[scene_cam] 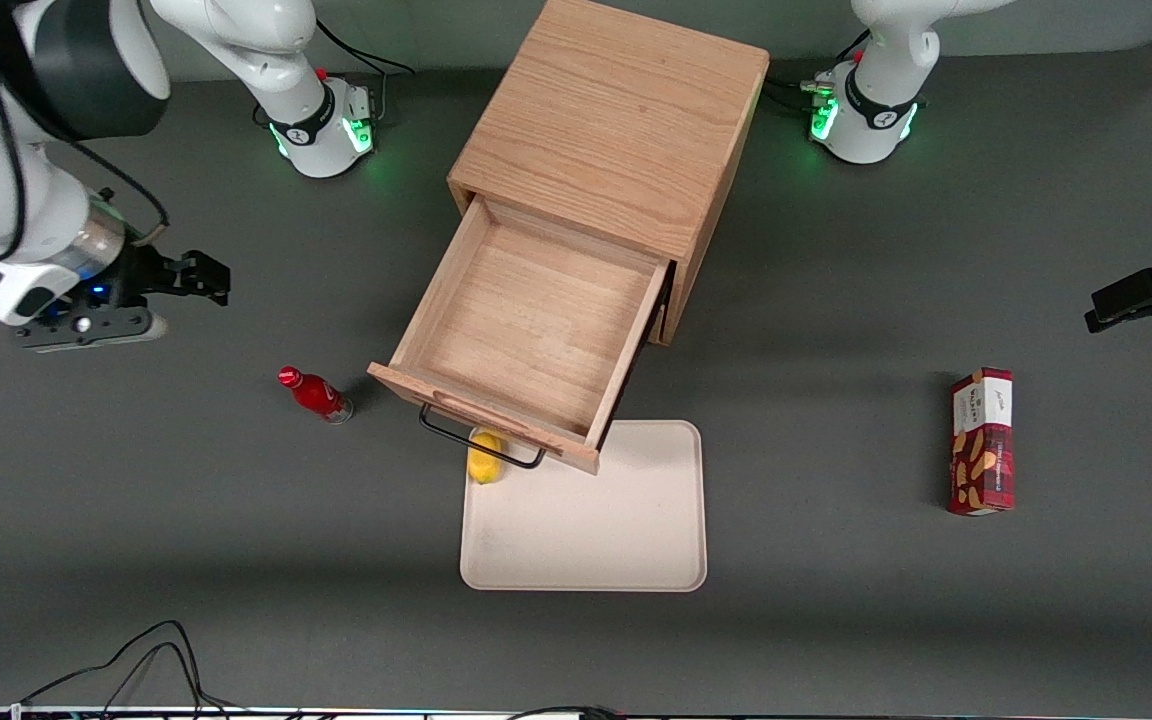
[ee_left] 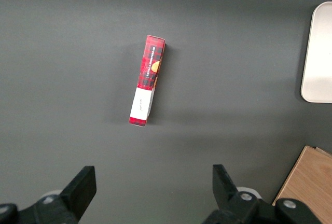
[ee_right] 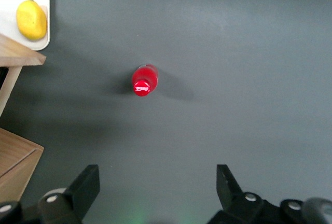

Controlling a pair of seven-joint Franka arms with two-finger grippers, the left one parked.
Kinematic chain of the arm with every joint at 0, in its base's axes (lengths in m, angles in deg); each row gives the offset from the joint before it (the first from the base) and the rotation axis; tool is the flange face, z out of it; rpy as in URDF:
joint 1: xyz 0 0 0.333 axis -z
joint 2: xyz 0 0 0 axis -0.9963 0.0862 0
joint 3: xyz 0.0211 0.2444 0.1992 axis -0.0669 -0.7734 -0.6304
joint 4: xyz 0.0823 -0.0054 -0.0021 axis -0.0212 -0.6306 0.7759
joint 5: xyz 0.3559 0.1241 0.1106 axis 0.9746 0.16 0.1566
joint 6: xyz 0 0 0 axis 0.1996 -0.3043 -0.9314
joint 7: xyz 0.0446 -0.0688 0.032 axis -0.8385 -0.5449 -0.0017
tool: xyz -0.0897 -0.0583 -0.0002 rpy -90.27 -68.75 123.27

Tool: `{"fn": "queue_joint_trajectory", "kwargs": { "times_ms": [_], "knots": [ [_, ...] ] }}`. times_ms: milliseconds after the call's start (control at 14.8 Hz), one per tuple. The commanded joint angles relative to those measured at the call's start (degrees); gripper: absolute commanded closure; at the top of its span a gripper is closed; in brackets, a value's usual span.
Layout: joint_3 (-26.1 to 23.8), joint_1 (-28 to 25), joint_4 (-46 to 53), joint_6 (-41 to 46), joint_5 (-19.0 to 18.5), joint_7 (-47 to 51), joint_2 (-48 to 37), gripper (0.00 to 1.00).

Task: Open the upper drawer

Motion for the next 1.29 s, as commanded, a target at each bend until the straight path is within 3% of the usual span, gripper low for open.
{"fn": "queue_joint_trajectory", "kwargs": {
  "times_ms": [0, 136, 203, 339, 610, 1220],
  "knots": [
    [-0.58, 2.51, -2.04, -0.34, 4.52, -0.07, -2.86, 0.0],
    [0.29, 1.65, -5.02, -1.84, 6.97, -0.34, -5.33, 0.0],
    [4.39, -2.1, -6.08, -1.93, 8.2, -0.43, -5.86, 0.0],
    [17.73, -15.18, -7.41, -2.19, 8.39, -0.52, -6.92, 0.0],
    [32.08, -29.62, -11.17, -2.89, 8.31, -1.48, -11.74, 0.0],
    [28.34, -23.5, -6.01, -4.04, 5.93, -1.75, -6.31, 0.0]
  ]
}}
